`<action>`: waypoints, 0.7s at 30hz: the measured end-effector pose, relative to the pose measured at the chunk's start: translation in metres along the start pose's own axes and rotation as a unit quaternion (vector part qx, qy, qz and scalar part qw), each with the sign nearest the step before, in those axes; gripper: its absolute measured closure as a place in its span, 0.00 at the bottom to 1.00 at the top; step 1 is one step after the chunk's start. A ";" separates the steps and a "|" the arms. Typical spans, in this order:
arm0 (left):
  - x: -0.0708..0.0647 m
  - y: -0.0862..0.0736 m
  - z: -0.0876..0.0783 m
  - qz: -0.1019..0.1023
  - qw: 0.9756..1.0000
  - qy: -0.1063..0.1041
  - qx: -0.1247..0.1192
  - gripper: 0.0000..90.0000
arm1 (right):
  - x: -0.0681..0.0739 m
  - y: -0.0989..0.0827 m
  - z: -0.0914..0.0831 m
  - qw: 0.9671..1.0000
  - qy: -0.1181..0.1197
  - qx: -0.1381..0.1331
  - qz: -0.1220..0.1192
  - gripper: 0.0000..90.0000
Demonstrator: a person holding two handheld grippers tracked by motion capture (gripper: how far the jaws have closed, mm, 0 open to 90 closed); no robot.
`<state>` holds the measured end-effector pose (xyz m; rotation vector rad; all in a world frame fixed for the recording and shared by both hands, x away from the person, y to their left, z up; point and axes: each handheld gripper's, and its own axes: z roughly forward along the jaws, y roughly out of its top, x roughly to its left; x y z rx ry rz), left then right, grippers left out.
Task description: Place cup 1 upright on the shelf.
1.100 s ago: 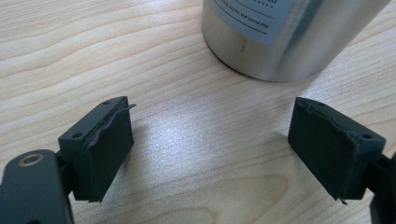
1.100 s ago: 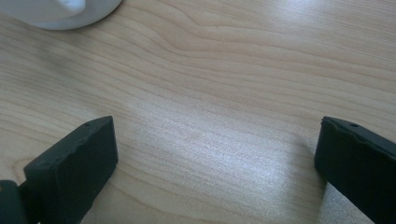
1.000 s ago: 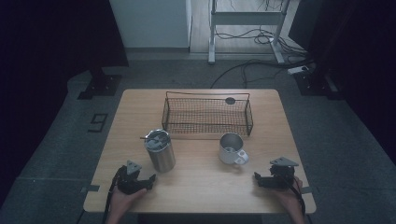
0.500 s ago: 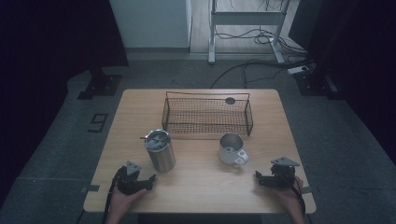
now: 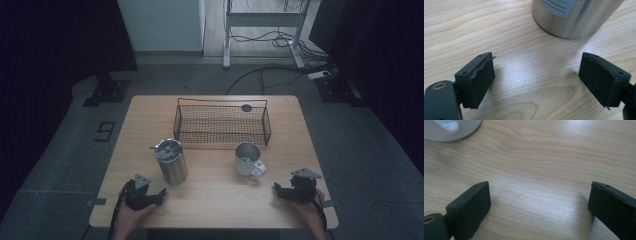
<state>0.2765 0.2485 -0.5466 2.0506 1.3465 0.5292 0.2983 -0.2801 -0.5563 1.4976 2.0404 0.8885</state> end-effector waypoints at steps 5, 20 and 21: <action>0.001 0.000 -0.004 -0.003 1.000 0.013 -0.001 0.16 | -0.001 0.000 -0.001 1.000 0.000 -0.002 -0.001 0.06; -0.007 0.021 -0.033 -0.009 0.998 -0.028 -0.060 0.13 | -0.001 0.000 -0.001 1.000 0.000 -0.003 0.000 0.07; -0.008 0.024 -0.036 -0.007 0.997 -0.033 -0.066 0.13 | -0.001 -0.001 -0.001 1.000 -0.001 -0.003 0.001 0.07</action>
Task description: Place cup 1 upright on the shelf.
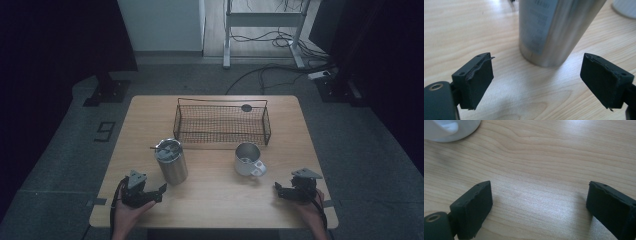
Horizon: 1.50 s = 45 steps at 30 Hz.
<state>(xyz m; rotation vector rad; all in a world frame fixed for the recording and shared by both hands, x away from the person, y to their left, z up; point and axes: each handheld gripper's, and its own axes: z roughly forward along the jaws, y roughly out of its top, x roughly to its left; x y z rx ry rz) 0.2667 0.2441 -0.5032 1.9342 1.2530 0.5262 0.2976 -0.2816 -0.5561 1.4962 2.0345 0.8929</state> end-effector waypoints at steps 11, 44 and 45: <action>-0.003 0.024 -0.006 0.008 1.000 -0.018 -0.020 0.10 | 0.000 0.000 0.000 1.000 -0.002 0.000 0.001 0.08; -0.008 0.051 0.011 0.015 0.998 -0.045 -0.035 0.01 | -0.002 0.001 0.001 1.000 -0.008 -0.003 0.008 0.10; -0.008 0.051 0.011 0.015 0.998 -0.045 -0.035 0.00 | -0.002 0.001 0.001 1.000 -0.008 -0.003 0.008 0.10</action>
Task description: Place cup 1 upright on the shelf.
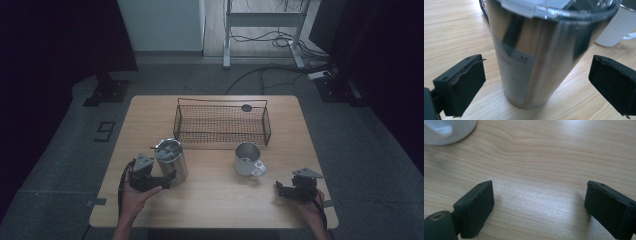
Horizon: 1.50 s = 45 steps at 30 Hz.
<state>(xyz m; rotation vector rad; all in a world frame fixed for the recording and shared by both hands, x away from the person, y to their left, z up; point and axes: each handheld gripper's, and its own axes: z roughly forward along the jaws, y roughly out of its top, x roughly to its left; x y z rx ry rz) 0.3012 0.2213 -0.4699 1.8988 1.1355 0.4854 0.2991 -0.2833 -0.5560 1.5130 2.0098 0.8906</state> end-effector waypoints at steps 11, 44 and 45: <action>0.000 0.005 0.009 -0.002 1.000 -0.001 -0.003 0.00 | 0.000 0.000 0.000 1.000 0.000 0.000 0.000 0.10; -0.008 0.014 0.043 0.007 0.999 0.031 -0.029 0.02 | 0.000 0.000 0.000 1.000 -0.001 0.000 0.000 0.10; -0.008 0.013 0.043 0.007 0.999 0.032 -0.036 0.02 | 0.000 0.000 0.000 1.000 0.000 0.000 0.000 0.10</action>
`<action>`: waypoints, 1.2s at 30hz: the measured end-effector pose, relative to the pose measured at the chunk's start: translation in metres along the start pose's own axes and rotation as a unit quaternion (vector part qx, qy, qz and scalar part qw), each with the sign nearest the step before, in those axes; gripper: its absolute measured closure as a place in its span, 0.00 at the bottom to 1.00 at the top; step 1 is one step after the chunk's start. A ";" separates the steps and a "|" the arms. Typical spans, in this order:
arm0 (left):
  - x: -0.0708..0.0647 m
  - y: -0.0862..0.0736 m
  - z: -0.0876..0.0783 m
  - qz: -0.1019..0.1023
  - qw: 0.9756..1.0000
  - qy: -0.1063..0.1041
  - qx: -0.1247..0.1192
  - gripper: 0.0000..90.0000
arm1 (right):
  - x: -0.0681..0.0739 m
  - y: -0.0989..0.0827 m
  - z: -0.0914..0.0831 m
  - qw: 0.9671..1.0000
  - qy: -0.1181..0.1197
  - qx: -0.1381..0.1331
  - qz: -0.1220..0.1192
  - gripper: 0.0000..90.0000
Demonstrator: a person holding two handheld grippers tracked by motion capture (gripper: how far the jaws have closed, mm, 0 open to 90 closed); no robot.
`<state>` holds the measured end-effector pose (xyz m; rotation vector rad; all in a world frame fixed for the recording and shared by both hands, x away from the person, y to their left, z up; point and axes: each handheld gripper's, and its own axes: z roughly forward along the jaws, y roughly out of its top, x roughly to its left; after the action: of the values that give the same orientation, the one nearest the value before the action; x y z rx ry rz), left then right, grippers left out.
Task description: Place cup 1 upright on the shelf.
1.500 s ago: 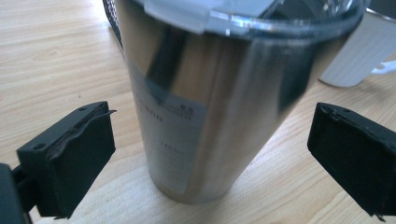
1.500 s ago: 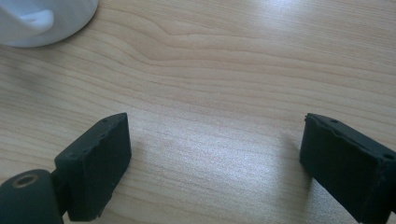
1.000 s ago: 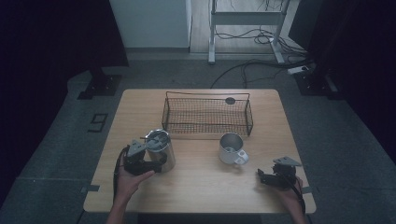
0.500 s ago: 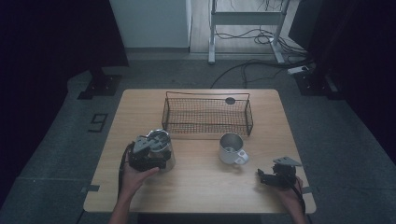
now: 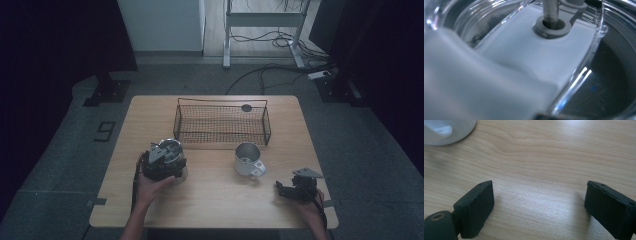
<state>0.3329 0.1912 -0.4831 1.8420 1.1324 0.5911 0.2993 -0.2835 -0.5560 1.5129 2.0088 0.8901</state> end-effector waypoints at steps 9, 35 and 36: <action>-0.001 -0.003 0.000 0.008 1.000 0.008 -0.012 0.04 | 0.000 0.000 0.000 1.000 0.000 0.000 0.000 0.10; 0.005 0.012 -0.016 -0.003 1.000 -0.010 -0.023 0.04 | 0.000 0.000 0.000 1.000 -0.001 0.000 0.001 0.10; 0.005 0.014 -0.017 -0.001 1.000 -0.009 -0.023 0.04 | 0.000 0.000 0.000 1.000 -0.001 0.000 0.001 0.10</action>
<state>0.3293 0.1998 -0.4623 1.8039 1.0996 0.5928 0.2994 -0.2839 -0.5559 1.5139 2.0065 0.8901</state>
